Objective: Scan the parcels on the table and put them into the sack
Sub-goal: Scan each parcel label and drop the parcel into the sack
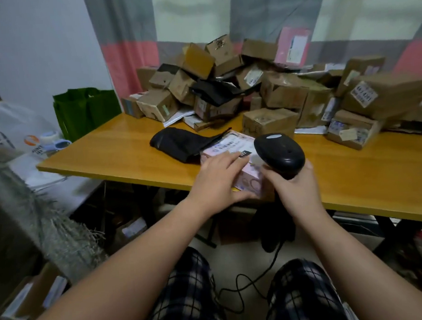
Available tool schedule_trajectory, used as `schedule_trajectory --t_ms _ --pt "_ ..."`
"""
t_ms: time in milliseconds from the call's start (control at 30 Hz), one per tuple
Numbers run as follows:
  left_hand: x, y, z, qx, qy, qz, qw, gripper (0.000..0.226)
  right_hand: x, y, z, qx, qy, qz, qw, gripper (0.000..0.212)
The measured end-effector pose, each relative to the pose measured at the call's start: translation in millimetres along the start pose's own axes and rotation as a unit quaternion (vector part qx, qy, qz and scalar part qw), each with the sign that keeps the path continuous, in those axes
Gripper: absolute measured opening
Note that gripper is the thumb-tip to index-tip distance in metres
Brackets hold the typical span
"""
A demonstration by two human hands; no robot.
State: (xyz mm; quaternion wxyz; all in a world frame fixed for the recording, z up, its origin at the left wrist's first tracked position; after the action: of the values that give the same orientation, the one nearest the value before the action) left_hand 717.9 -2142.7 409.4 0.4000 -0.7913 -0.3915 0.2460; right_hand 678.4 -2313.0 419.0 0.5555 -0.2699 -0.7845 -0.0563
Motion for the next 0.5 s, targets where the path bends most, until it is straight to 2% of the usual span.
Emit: schedule_trajectory --t_ms 100,200,233,300,367,433,500 --pt "-8.1 -5.6 -0.7 0.003 -0.013 0.122 0.992 0.062 0.4 -10.2 -7.7 -0.007 0.005 0.06 0.998 0.037" --pt "-6.4 -4.9 8.2 -0.064 -0.137 0.189 0.97 0.042 -6.1 -19.6 -22.7 0.054 0.044 0.041 0.997 0.051" --pt "-5.4 -5.1 10.5 -0.079 -0.197 0.188 0.959 0.045 -6.7 -21.3 -25.5 0.072 0.051 0.035 0.996 0.047" --pt "-3.4 -5.1 9.8 -0.032 -0.305 0.195 0.932 0.062 -7.8 -22.5 -27.7 0.088 0.061 0.017 0.994 0.039" --pt "-4.9 -5.3 4.1 0.036 -0.342 0.239 0.908 0.074 -8.8 -23.2 -26.8 0.093 0.054 -0.003 0.994 0.035" --pt "-11.8 -5.9 -3.3 0.042 -0.363 0.358 0.859 0.071 -9.8 -25.0 -23.4 0.092 0.029 -0.02 0.995 0.033" --pt "-21.0 -6.7 -9.2 0.011 -0.38 0.456 0.805 0.058 -13.0 -27.4 -17.3 0.073 0.018 -0.033 0.997 0.042"
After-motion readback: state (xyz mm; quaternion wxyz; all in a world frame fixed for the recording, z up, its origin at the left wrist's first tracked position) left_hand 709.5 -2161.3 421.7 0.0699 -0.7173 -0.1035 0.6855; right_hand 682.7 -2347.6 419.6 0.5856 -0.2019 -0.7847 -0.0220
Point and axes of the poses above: each hand's wrist, its own z-axis away from the middle knuckle, its own y-axis out of the palm, x = y × z, the point moved 1 cm from there along -z, towards the middle knuckle, and after that the axes turned 5 degrees about -x, right-handed, at the moved point
